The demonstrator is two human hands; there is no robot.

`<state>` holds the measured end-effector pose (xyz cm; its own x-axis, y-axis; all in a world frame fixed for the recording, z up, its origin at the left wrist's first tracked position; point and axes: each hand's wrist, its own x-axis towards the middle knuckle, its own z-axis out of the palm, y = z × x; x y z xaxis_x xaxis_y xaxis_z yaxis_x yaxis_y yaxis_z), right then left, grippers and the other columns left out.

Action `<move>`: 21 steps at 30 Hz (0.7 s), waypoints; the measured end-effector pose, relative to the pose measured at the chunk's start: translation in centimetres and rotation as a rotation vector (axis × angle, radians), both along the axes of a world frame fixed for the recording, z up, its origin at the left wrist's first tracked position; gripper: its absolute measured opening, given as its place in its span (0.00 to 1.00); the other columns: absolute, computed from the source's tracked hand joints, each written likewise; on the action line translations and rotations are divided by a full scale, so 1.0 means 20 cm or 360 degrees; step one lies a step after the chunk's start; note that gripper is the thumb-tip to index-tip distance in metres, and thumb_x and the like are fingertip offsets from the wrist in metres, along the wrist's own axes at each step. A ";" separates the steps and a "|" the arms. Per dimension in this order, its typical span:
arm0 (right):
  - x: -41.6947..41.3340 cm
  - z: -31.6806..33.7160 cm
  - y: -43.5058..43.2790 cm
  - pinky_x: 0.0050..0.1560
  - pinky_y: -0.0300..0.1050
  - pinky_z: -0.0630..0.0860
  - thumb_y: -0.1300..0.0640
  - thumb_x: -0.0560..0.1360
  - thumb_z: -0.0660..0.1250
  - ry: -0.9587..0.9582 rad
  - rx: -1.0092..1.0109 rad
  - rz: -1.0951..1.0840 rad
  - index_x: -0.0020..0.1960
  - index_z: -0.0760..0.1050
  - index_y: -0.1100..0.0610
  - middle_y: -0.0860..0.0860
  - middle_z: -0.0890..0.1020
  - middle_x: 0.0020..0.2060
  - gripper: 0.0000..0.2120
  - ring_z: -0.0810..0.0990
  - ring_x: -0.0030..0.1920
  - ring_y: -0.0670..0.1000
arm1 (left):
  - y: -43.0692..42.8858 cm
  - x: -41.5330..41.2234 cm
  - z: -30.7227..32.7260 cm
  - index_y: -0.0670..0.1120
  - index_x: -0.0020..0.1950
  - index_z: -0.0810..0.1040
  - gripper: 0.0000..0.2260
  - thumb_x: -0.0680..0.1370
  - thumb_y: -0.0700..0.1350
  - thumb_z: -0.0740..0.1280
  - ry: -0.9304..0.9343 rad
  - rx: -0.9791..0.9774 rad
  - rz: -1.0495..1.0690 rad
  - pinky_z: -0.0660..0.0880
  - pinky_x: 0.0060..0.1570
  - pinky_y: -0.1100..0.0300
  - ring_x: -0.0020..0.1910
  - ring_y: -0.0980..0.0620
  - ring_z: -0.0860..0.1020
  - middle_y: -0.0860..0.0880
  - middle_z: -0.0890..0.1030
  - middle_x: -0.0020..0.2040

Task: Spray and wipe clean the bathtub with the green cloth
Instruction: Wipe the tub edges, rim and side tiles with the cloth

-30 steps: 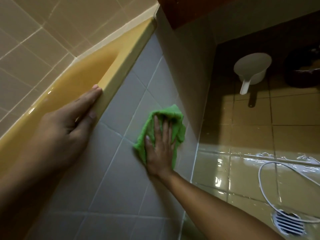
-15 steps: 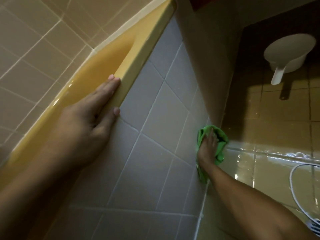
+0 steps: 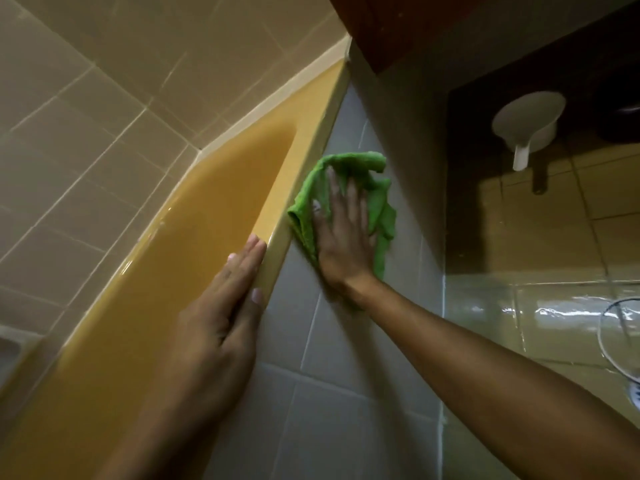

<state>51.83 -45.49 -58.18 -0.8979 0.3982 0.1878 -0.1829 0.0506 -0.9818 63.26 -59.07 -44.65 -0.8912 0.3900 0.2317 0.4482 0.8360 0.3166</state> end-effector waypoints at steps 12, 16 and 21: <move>0.55 -0.22 -0.35 0.76 0.70 0.42 0.28 0.77 0.41 0.0031 0.0138 0.0010 0.76 0.36 0.25 0.41 0.40 0.82 0.29 0.34 0.81 0.45 | 0.01 0.03 0.04 0.60 0.77 0.69 0.25 0.84 0.39 0.65 -0.0082 -0.0084 0.0008 0.56 0.80 0.55 0.80 0.59 0.61 0.66 0.66 0.76; 0.66 -0.54 -0.41 0.76 0.72 0.44 0.29 0.80 0.41 0.0101 0.0206 -0.0016 0.80 0.40 0.32 0.46 0.45 0.83 0.30 0.38 0.82 0.50 | -0.03 -0.04 0.03 0.70 0.76 0.67 0.27 0.83 0.43 0.66 -0.0110 -0.0180 0.0031 0.58 0.78 0.55 0.77 0.68 0.62 0.76 0.65 0.74; 0.72 -1.04 -0.48 0.76 0.72 0.50 0.31 0.82 0.41 -0.0050 0.0024 -0.0049 0.81 0.42 0.34 0.50 0.49 0.83 0.29 0.44 0.83 0.54 | -0.05 -0.10 0.02 0.67 0.78 0.66 0.26 0.82 0.49 0.67 -0.0054 -0.0242 -0.0062 0.57 0.80 0.47 0.79 0.64 0.62 0.69 0.65 0.78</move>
<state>66.24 -55.18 -79.00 -0.8909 0.4228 0.1660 -0.1503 0.0705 -0.9861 61.28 -59.98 -44.27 -0.8809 0.4529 0.1371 0.4725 0.8575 0.2033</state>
